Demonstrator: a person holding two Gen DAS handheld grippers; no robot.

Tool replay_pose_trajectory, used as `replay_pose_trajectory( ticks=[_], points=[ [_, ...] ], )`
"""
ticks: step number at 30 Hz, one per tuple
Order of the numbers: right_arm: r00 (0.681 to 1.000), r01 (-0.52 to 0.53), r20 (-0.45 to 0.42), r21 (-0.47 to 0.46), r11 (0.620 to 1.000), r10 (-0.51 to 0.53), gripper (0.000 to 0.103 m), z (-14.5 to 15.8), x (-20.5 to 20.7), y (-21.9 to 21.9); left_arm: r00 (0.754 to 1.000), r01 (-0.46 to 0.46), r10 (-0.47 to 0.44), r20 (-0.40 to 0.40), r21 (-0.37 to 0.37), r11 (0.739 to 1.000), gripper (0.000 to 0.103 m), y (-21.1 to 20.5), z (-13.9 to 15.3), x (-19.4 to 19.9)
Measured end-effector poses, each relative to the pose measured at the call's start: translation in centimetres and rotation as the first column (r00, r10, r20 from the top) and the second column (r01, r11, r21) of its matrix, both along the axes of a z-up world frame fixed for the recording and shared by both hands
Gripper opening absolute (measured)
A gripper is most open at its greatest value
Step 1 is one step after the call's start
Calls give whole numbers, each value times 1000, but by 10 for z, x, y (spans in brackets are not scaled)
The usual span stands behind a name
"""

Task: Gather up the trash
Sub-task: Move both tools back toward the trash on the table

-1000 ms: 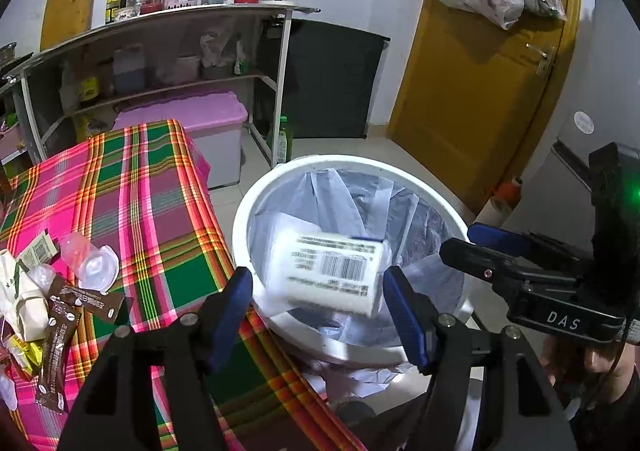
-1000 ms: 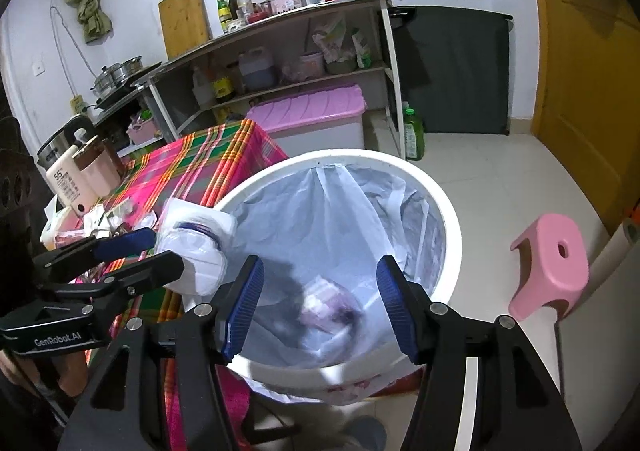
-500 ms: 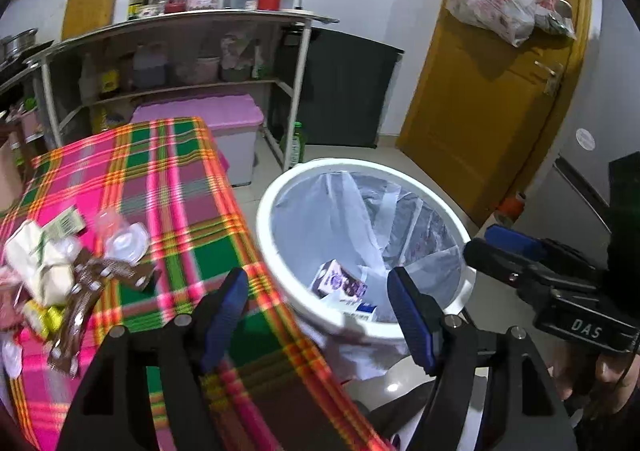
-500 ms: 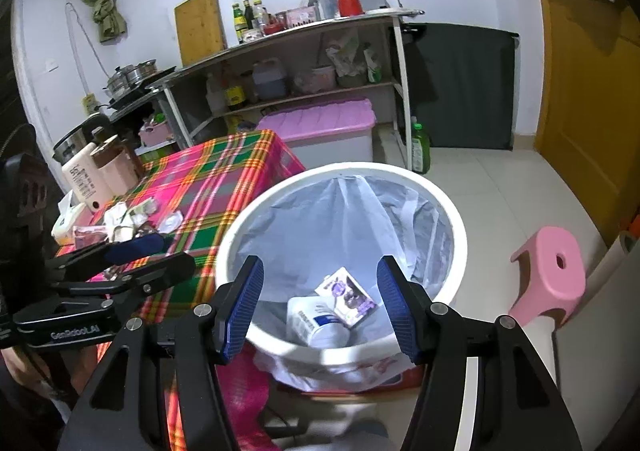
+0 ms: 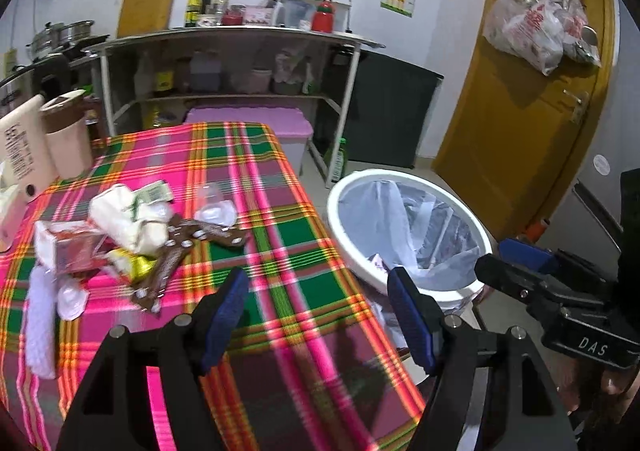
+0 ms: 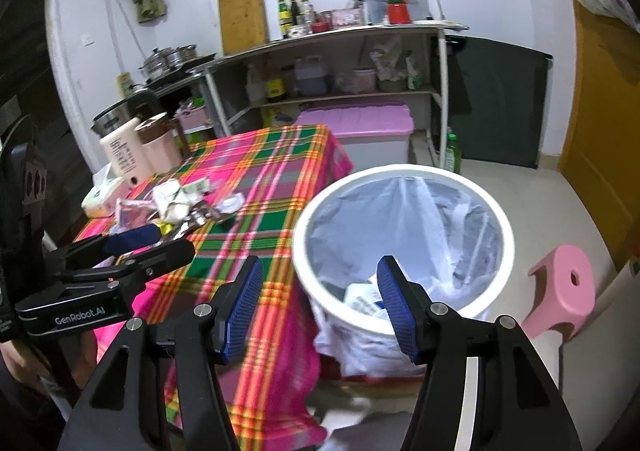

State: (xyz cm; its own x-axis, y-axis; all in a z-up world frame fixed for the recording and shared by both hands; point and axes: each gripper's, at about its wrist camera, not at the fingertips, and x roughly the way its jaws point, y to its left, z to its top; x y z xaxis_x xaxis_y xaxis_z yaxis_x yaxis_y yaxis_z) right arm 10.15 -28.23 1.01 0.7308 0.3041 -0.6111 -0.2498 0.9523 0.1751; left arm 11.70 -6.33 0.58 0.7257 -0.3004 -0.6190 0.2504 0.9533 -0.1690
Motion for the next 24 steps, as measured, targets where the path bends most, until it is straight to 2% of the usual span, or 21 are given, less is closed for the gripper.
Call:
replay_pose_trajectory(
  ticks=[16,24],
  points=[
    [991,-129,-37,0,992,129,60,-9,-8,59,993,-116,116,-5,2,993,74,57,-17,-27],
    [981,-184,-58,-9,983,183,60,-17,4,85,978,-210,210,-12,14,978,74,97,-27,-29]
  ],
)
